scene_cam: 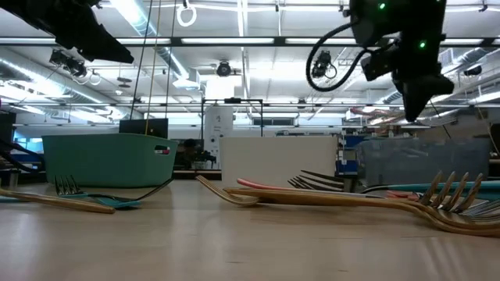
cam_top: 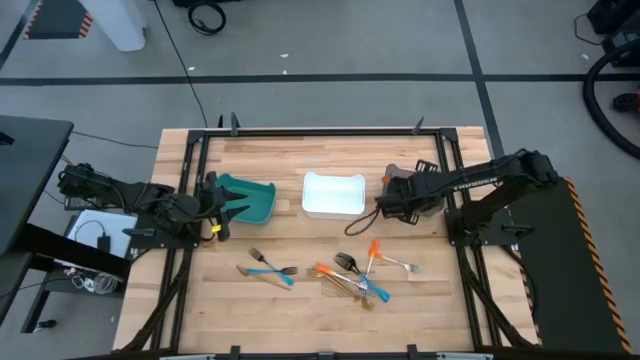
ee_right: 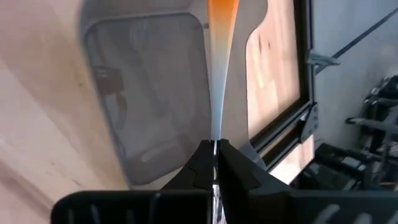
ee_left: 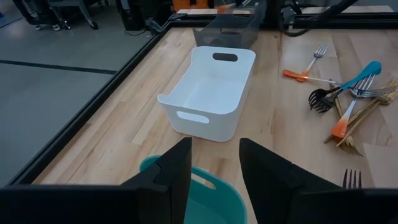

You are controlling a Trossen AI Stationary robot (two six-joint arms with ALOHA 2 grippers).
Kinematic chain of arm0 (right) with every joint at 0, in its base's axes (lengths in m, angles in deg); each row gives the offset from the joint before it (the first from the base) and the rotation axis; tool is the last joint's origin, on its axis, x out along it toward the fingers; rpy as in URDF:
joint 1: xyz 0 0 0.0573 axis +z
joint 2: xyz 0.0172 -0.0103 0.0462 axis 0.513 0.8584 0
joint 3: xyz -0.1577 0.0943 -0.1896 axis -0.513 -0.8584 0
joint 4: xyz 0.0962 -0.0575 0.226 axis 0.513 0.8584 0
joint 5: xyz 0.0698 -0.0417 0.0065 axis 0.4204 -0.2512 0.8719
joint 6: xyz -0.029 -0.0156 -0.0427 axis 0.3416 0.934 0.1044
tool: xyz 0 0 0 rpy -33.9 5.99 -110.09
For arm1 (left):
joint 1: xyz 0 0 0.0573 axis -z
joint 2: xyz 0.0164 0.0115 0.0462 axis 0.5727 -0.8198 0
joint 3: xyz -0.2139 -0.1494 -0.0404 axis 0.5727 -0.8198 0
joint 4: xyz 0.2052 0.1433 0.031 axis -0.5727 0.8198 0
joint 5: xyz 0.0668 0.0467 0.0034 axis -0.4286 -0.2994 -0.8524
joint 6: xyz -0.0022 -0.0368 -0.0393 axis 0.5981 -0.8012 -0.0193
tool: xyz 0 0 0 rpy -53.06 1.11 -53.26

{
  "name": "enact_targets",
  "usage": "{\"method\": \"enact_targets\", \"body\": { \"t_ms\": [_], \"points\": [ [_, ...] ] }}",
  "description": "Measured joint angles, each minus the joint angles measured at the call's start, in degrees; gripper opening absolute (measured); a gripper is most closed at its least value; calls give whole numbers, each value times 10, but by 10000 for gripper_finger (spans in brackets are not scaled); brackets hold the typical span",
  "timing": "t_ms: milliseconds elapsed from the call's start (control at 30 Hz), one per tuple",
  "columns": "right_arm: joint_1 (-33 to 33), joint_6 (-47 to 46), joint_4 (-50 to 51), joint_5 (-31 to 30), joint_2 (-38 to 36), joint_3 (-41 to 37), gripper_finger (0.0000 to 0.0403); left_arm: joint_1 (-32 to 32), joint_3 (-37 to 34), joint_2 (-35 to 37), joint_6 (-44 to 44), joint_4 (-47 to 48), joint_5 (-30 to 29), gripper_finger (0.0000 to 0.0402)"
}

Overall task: Sort silverware by color (type)
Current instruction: Put the top right orange fork into the transparent black bin

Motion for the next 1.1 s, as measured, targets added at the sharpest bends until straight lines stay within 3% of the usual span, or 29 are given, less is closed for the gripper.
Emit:
{"method": "enact_targets", "body": {
  "t_ms": [233,433,700,1100],
  "points": [
    [-54,76,-80,34,-4,-52,14,0,0,0,1,0,0,142],
    [-82,92,-85,57,-5,-81,14,0,0,0,2,2,0,142],
    [-81,182,-195,111,-11,-112,14,0,0,0,1,5,0,142],
    [-53,271,-181,117,-11,-120,14,0,0,0,-2,5,0,142]
  ]
}}
